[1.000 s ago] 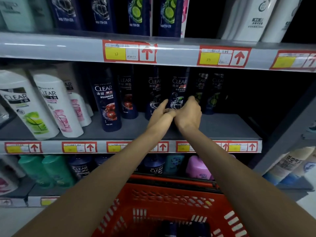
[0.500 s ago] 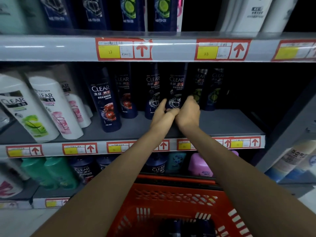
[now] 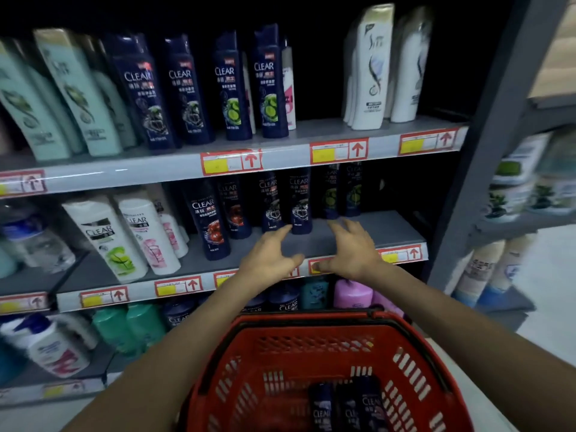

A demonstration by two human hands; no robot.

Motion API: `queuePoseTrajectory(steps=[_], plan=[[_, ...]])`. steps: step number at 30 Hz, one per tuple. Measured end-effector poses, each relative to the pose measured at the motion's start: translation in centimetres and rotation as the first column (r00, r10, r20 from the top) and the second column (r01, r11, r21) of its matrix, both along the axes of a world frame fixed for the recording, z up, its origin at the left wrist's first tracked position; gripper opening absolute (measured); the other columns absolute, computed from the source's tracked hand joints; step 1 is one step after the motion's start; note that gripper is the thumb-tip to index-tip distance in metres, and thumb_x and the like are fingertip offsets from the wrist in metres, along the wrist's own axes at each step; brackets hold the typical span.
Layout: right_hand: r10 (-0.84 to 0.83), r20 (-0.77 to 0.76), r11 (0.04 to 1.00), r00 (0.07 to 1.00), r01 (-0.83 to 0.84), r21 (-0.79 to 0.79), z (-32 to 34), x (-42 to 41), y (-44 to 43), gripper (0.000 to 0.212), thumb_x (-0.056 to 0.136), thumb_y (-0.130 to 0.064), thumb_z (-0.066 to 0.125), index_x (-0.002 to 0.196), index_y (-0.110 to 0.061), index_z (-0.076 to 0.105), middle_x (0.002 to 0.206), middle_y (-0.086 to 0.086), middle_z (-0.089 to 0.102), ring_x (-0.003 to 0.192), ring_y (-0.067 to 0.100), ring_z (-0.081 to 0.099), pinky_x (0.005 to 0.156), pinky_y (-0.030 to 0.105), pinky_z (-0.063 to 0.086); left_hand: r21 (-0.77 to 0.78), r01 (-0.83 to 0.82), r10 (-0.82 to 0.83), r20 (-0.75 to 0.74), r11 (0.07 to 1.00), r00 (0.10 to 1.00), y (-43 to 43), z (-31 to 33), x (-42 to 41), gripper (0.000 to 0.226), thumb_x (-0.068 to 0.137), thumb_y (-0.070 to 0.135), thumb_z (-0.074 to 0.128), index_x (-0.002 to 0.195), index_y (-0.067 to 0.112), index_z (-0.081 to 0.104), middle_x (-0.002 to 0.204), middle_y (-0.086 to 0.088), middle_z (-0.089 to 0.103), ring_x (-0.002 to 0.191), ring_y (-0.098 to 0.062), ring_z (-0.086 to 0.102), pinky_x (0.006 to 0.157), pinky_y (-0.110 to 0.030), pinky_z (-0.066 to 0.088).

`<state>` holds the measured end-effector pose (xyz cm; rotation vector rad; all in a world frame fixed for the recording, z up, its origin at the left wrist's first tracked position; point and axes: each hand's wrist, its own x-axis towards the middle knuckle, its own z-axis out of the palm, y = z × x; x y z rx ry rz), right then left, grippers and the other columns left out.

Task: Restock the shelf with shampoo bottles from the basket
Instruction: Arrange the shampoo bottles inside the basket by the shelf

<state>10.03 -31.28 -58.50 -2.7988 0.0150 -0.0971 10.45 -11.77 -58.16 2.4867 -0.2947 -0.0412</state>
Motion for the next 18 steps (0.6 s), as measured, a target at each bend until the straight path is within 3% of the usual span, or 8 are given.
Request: queuePoseTrajectory(steps=[3,5,11,15,18], plan=[[0.036,-0.051,0.993,0.998,-0.041,-0.111,0.2,-3.1,-0.7,0.122,0.069,-0.07,0.077,0.162,-0.024,0.012,0.168,0.019,0.005,0.156,0.039,0.0,0.126,0.052,0.009,0.178,0.028,-0.041,0.067,0.984,0.997,0.1,0.1,-2.7,0.084,0.087,0.059,0.059,0.159,0.035,0.021,0.163,0.003,0.027,0.147,-0.02,0.033,0.113,-0.04,0.037],[0.063,-0.087,0.992,0.994,-0.072,-0.106,-0.2,-5.4,-1.3,0.123,0.071,-0.069,0.077,0.163,-0.024,0.008,0.169,0.018,0.0,0.156,0.038,-0.006,0.126,0.052,0.006,0.234,0.054,-0.077,0.091,0.971,0.993,0.0,-0.5,-4.6,0.085,0.089,0.061,0.057,0.159,0.033,0.02,0.163,0.003,0.028,0.146,-0.02,0.033,0.112,-0.039,0.038],[0.164,-0.211,0.982,0.964,-0.179,-0.054,-5.1,-11.6,-3.6,0.118,0.073,-0.063,0.079,0.162,-0.023,0.013,0.163,0.02,0.016,0.153,0.037,0.015,0.121,0.052,0.025,0.302,0.15,-0.164,0.023,0.942,0.986,-0.8,-6.1,-8.9,0.085,0.086,0.069,0.053,0.158,0.035,0.022,0.158,0.006,0.035,0.144,-0.018,0.038,0.11,-0.041,0.043],[0.195,-0.372,0.971,0.907,-0.233,-0.059,-10.5,-14.8,-5.1,0.097,0.079,-0.05,0.077,0.157,-0.028,0.023,0.15,0.018,0.028,0.138,0.044,0.036,0.114,0.054,0.036,0.319,0.212,-0.179,-0.132,0.924,0.975,-2.3,-11.7,-11.0,0.084,0.083,0.069,0.053,0.155,0.035,0.028,0.154,0.004,0.04,0.14,-0.019,0.043,0.111,-0.039,0.042],[0.197,-0.528,0.955,0.826,-0.284,-0.088,-13.4,-16.3,-5.9,0.082,0.084,-0.036,0.074,0.153,-0.022,0.031,0.146,0.017,0.031,0.135,0.043,0.041,0.113,0.046,0.04,0.268,0.238,-0.161,-0.278,0.934,0.947,-4.2,-16.2,-11.8,0.085,0.076,0.068,0.051,0.152,0.035,0.035,0.15,0.003,0.048,0.136,-0.018,0.049,0.11,-0.036,0.043]])
